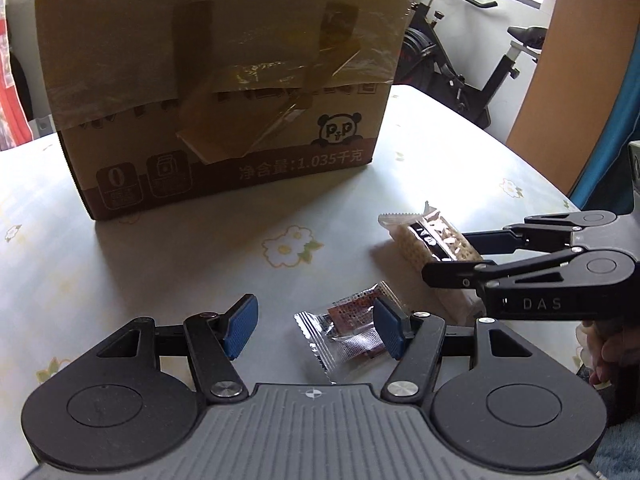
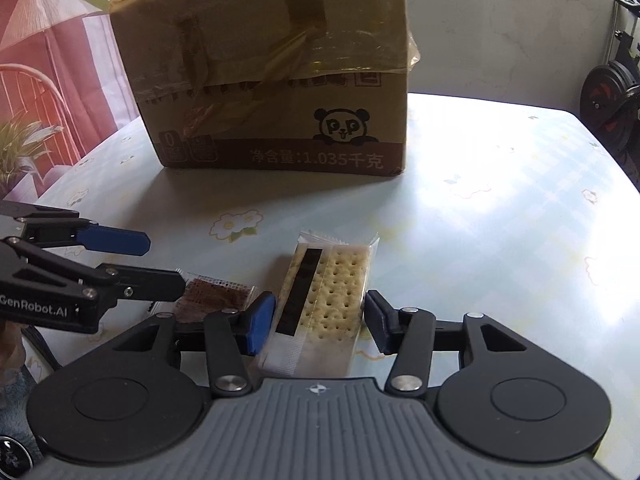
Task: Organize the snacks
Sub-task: 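Move both tools back down to the remaining snacks on the table, then grasp the cracker pack with the right tool while the left tool closes on the red-printed sachet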
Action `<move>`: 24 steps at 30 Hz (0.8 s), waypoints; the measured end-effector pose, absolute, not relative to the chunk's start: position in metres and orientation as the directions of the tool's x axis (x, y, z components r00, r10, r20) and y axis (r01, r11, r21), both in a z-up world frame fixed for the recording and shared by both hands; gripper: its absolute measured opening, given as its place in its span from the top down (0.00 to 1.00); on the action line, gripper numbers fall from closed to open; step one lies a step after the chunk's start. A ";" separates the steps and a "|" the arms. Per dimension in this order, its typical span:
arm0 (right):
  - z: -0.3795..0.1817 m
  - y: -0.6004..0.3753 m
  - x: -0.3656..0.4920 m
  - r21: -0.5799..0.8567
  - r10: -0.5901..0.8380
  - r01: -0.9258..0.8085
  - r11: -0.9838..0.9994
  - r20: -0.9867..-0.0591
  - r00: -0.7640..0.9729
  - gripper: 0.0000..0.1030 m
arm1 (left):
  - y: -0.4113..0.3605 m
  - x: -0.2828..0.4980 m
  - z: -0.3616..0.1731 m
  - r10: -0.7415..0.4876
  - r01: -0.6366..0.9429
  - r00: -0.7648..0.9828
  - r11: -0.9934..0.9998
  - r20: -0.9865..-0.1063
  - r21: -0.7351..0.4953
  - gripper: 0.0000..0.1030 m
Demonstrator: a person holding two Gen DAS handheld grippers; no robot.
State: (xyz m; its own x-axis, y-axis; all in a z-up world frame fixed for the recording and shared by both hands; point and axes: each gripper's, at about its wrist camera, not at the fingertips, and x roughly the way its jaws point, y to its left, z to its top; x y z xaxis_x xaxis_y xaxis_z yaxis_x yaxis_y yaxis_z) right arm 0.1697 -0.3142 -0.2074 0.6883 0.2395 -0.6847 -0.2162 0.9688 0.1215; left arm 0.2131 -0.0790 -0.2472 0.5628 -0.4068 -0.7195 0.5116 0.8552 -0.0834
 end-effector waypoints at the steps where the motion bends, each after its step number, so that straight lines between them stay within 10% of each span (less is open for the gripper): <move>1: -0.207 -0.317 0.170 0.127 0.237 -0.207 0.970 -0.681 0.693 0.50 | -0.081 0.213 -0.248 -0.409 0.521 0.560 0.850 -0.720 -0.079 0.36; 24: -0.208 -0.326 0.173 0.178 0.256 -0.184 0.967 -0.672 0.695 0.50 | -0.107 0.227 -0.265 -0.347 0.559 0.562 0.828 -0.751 0.036 0.34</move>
State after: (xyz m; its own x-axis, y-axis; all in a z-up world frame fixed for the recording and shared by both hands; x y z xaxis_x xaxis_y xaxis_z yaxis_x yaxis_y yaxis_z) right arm 0.1733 -0.3260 -0.2077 0.6947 0.2558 -0.6722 -0.1838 0.9667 0.1779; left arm 0.2275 -0.1071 -0.2650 0.5619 -0.3472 -0.7508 0.5595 0.8281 0.0357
